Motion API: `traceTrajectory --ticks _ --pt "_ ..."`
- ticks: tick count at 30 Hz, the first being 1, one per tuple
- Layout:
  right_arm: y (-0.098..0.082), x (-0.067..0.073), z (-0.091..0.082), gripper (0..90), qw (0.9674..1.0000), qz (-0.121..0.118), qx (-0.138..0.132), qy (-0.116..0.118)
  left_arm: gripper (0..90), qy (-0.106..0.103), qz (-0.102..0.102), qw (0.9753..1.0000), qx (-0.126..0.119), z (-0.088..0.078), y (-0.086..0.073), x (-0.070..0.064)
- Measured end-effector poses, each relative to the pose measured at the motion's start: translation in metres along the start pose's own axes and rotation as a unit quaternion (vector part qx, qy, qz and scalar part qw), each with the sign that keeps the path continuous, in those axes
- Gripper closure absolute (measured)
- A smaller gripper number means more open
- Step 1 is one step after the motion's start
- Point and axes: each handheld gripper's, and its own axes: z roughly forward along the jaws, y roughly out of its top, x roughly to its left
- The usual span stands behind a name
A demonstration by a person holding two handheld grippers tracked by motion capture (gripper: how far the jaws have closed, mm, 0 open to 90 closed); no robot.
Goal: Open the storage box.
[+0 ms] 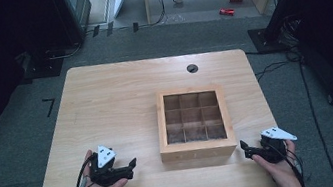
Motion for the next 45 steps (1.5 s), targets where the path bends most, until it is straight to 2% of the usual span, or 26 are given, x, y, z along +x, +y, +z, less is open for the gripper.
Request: traceTrajectory --ticks 10,16,19,21,29,34,37,38,45 --pt "0.006 0.012 -0.008 14.1 0.9998 -0.003 -0.016 0.012 8.0 -0.033 0.014 0.9993 -0.006 0.008 0.012 -0.025" --pt "0.008 0.019 -0.013 14.1 0.9994 -0.016 -0.025 0.018 8.3 -0.05 0.02 0.9985 -0.012 0.012 0.018 -0.037" --pt "0.009 0.02 -0.015 14.1 0.9992 -0.022 -0.027 0.021 8.9 -0.057 0.021 0.998 -0.014 0.012 0.021 -0.042" --pt "0.009 0.021 -0.016 14.1 0.9991 -0.022 -0.027 0.023 12.3 -0.061 0.022 0.9977 -0.018 0.013 0.023 -0.044" --pt "0.007 0.019 -0.022 14.1 0.9988 -0.019 -0.03 0.034 14.2 -0.081 0.026 0.9962 -0.021 0.017 0.026 -0.054" --pt "0.006 0.021 -0.025 14.4 0.9981 -0.027 -0.03 0.046 16.4 -0.082 0.027 0.9961 -0.016 0.02 0.027 -0.058" --pt "0.006 0.022 -0.025 15.0 0.9981 -0.028 -0.03 0.047 20.5 -0.084 0.035 0.9957 -0.017 0.022 0.027 -0.06" --pt "0.006 0.021 -0.025 15.2 0.9979 -0.028 -0.031 0.05 24.7 -0.087 0.038 0.9954 -0.015 0.023 0.027 -0.061" --pt "0.004 0.021 -0.027 16.5 0.9975 -0.027 -0.032 0.057 37.9 -0.103 0.044 0.9935 -0.02 0.026 0.026 -0.066"
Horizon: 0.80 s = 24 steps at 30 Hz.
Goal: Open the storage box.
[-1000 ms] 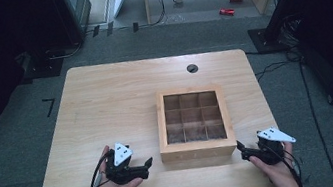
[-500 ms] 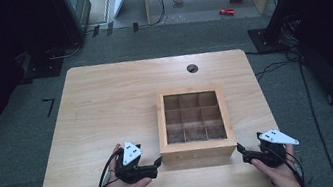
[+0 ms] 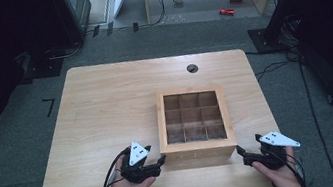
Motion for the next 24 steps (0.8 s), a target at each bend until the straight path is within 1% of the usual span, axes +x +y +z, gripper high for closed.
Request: traceTrajectory --ticks 3,4,7,11,12,16,18,21,22,24 --pt "-0.001 0.0 -0.001 16.9 1.0 0.004 -0.001 0.002 42.4 -0.005 0.002 1.0 0.001 0.001 0.0 -0.001" --pt "-0.002 0.0 -0.002 16.9 1.0 0.002 -0.002 0.003 44.7 -0.013 0.005 0.9999 0.003 0.003 0.0 -0.002" --pt "-0.003 0.001 -0.003 17.0 1.0 0.004 -0.003 0.008 47.5 -0.02 0.012 0.9997 0.006 0.006 -0.001 -0.003" --pt "-0.006 0.001 -0.004 16.9 0.9997 0.008 -0.005 0.024 51.8 -0.032 0.016 0.9993 0.007 0.01 -0.001 -0.005" --pt "-0.006 0.002 -0.004 16.9 0.9995 0.006 -0.006 0.03 53.6 -0.032 0.018 0.9993 0.007 0.011 -0.001 -0.006" --pt "-0.008 0.008 -0.002 16.9 0.9989 -0.01 -0.004 0.045 53.0 -0.036 0.018 0.9991 0.011 0.012 0.0 -0.004" --pt "-0.009 0.012 0.0 16.9 0.9985 -0.018 -0.002 0.051 54.0 -0.034 0.021 0.9991 0.015 0.013 -0.001 -0.004" --pt "-0.01 0.018 0.004 16.9 0.9981 -0.027 0.005 0.055 54.4 -0.036 0.025 0.9989 0.019 0.013 -0.001 -0.004" --pt "-0.01 0.02 0.005 16.9 0.998 -0.029 0.008 0.056 54.7 -0.038 0.021 0.9989 0.016 0.013 -0.001 -0.004" --pt "-0.01 0.023 0.008 17.0 0.9978 -0.032 0.011 0.057 55.3 -0.04 0.021 0.9989 0.011 0.01 0.0 -0.003"
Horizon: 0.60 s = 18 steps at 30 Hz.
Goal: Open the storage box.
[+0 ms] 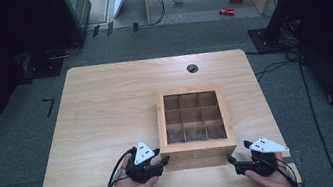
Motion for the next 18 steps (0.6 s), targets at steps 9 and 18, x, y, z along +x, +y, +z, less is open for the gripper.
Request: traceTrajectory --ticks 9,18 --pt "0.003 0.007 0.006 18.4 1.0 -0.007 -0.006 0.0 56.5 -0.006 0.01 0.9997 -0.023 -0.01 0.007 0.001" --pt "0.006 0.01 0.005 22.0 0.9997 -0.003 -0.023 0.002 57.5 -0.003 0.016 0.9994 -0.03 -0.012 0.01 -0.001"
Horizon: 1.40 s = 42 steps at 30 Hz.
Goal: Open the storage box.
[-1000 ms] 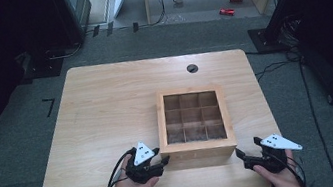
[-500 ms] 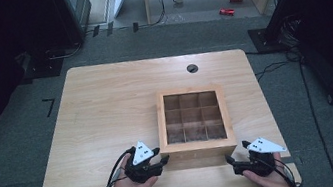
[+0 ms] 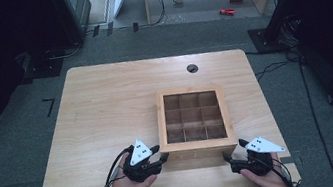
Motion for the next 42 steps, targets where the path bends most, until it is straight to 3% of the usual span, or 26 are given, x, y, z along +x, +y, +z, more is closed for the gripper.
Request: traceTrajectory --ticks 4,9,16,24,32,38,42 --pt "0.003 0.0 -0.003 22.3 0.9997 0.009 -0.018 0.016 57.4 -0.001 0.0 1.0 0.001 0.0 0.001 0.0" --pt "0.009 -0.002 -0.005 27.2 0.999 0.024 -0.035 0.016 57.1 -0.003 -0.001 1.0 -0.005 -0.002 0.003 0.001" --pt "0.014 0.002 -0.003 33.8 0.9989 0.025 -0.036 0.017 55.9 -0.004 -0.003 0.9999 -0.009 -0.003 0.004 0.001" --pt "0.019 0.007 -0.006 35.6 0.9991 0.009 -0.042 0.001 53.3 -0.003 -0.008 0.9998 -0.019 -0.007 0.003 0.004" --pt "0.028 0.007 -0.011 34.8 0.9984 0.008 -0.055 0.003 38.1 0.015 -0.008 0.9998 0.009 -0.012 -0.012 0.015" --pt "0.039 0.007 -0.016 31.8 0.9977 0.002 -0.067 -0.002 29.1 0.03 -0.026 0.9989 0.026 -0.013 -0.024 0.028" --pt "0.046 0.007 -0.019 31.4 0.9975 -0.008 -0.07 -0.008 22.2 0.059 -0.043 0.9958 0.055 -0.011 -0.037 0.039"
